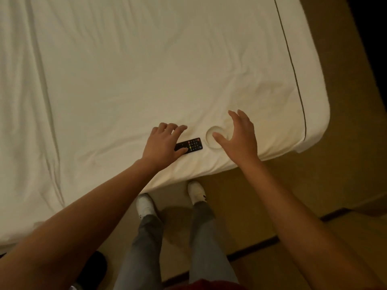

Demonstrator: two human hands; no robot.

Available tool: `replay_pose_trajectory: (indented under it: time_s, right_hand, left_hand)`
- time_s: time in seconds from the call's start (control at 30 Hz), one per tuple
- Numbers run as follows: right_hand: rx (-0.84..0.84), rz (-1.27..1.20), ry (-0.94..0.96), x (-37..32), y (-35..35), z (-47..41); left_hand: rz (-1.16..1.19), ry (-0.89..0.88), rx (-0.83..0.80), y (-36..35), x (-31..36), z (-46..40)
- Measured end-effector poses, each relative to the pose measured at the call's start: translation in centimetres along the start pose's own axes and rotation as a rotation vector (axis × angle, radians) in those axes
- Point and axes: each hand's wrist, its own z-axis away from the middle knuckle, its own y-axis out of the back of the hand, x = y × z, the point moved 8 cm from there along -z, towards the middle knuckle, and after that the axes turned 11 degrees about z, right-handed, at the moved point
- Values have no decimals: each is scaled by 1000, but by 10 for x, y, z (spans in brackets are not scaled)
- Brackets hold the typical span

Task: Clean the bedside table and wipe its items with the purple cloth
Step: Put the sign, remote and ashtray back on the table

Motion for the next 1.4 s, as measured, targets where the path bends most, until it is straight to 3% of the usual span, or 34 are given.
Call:
replay_pose_trajectory:
  time_s: [0.2,0.4,0.67,0.93,1.1,1.4]
  right_hand:
    - [-206,173,81,31,-57,-29]
    - [-303,266,163,43,-87,-44]
    - [-250,417,261,36,-95,-52]
    - [-306,435,331,3,-97,-56]
    - [-248,336,440,-61,-77,-50]
    - [-213,105,751,-261,-56,2]
  left_hand:
    - [-50,169,-11,-40,-15,-2]
    - [-96,232,-64,-63,-16,2]
    - [-50,285,-79,-64,-16,-6]
    - [24,339,25,-34,-22,19]
    - [50,370,171,23,-36,59]
    - [29,561,410,133,-101,186]
